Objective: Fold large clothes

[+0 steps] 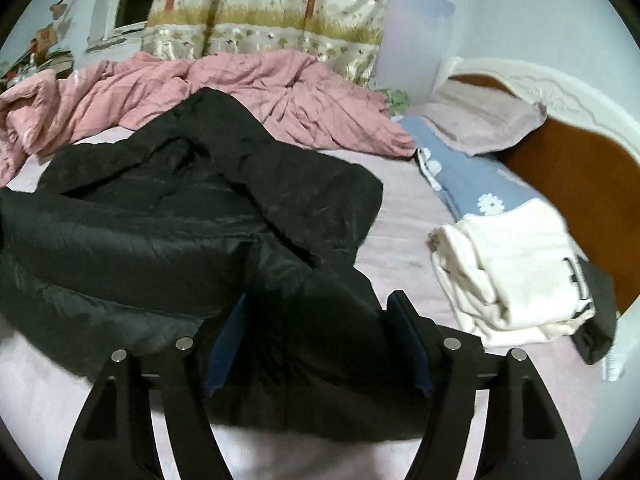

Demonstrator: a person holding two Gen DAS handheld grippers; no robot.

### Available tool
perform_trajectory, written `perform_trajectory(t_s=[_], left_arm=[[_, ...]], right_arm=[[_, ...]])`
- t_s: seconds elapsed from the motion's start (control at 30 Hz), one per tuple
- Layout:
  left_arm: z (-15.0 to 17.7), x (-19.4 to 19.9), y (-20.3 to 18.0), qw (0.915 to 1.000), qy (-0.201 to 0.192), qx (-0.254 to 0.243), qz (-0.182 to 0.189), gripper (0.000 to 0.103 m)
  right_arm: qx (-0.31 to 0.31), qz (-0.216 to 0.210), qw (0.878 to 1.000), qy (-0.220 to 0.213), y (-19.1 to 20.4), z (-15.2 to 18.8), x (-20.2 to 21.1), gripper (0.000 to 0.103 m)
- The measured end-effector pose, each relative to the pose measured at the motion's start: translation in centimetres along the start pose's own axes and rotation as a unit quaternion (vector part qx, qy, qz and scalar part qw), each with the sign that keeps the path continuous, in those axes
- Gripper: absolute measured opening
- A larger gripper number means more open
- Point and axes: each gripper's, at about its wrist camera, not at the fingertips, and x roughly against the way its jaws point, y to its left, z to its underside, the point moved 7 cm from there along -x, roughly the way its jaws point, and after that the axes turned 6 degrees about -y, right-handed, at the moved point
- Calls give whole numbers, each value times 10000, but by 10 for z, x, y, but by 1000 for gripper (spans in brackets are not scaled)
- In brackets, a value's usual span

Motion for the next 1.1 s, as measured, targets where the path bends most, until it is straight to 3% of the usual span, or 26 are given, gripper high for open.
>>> perform_trajectory(t_s=[0.23,0.43,0.5,0.57,0.67,0.77,0.87,0.93,0.97,1.03,1.1], left_arm=[[25,-61,10,9991,390,153,-61,81],[31,-49,21,9992,191,342,100,84],[35,-42,31,9985,258,486,0,103],[40,-34,43,9971,361,648,-148,103],[47,-25,51,9951,355,912,149,103],[55,-27,55,9893,461,1273,535,103],[63,-38,51,9735,691,1715,1346,103],[68,-48,45,9572,866,1994,1911,98],[71,-53,45,9523,907,2132,1986,97],[69,-53,46,9531,732,2171,1976,86],[67,-49,42,9525,680,2132,2064,42]], right_arm=[[-263,-119,9986,451,-5,20,-60,74],[-676,-434,9964,267,-30,28,-51,80],[-950,-447,9943,180,-48,32,-41,84],[-1216,-352,9918,170,-69,39,-34,84],[-1616,-526,9851,259,-92,48,-31,84],[-1931,-1121,9737,461,-94,57,-33,84],[-1786,-1487,9705,643,-77,62,-34,84],[-1799,-1465,9696,780,-70,68,-41,84],[-1903,-1494,9663,876,-68,72,-47,84],[-2101,-1592,9596,986,-66,77,-57,84],[-2219,-1682,9557,953,-65,80,-65,85]])
